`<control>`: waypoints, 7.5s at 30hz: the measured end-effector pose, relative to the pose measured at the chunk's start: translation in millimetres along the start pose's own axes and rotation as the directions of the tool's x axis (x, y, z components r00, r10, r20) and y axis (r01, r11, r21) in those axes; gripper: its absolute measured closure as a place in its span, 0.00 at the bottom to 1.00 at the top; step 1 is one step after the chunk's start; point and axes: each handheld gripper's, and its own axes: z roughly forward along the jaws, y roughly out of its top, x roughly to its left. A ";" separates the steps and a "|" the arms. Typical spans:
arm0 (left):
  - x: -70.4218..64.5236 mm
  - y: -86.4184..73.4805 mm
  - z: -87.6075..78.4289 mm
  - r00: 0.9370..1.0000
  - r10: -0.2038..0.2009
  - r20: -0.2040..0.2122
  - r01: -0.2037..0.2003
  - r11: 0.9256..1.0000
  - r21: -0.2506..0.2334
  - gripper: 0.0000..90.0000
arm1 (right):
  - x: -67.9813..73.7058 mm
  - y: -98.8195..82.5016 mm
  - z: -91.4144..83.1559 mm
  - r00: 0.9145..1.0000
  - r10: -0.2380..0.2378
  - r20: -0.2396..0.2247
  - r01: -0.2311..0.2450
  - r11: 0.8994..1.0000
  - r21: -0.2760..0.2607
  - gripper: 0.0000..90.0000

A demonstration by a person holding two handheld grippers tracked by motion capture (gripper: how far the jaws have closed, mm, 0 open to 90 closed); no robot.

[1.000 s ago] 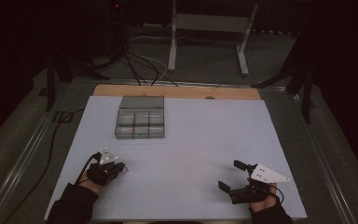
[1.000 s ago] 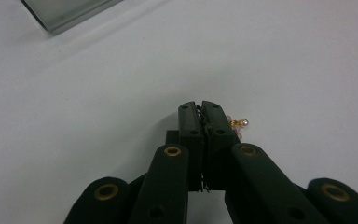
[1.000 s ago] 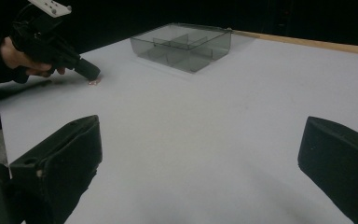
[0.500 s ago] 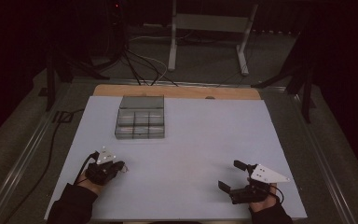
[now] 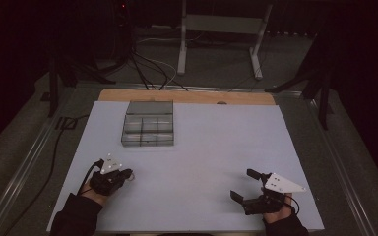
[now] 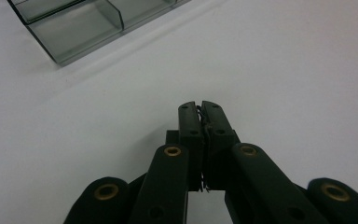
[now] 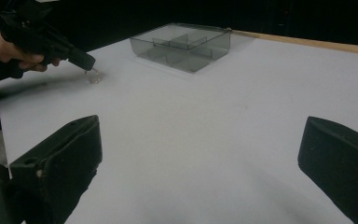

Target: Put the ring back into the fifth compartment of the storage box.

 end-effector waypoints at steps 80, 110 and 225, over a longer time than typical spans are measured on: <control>25.5 98.3 4.3 0.998 0.022 0.054 -0.013 0.987 -0.158 1.00 | 0.2 0.0 0.0 1.000 0.004 -0.006 -0.004 1.000 -0.003 0.00; 52.0 127.9 34.3 0.998 -0.050 0.038 0.056 0.981 -0.183 1.00 | 0.1 0.0 -0.9 1.000 0.006 -0.008 -0.006 1.000 -0.004 0.00; 12.4 1.5 -5.2 0.974 -0.056 0.220 0.106 0.969 -0.221 0.01 | 2.5 0.7 -2.2 1.000 0.003 -0.008 -0.003 1.000 -0.002 0.00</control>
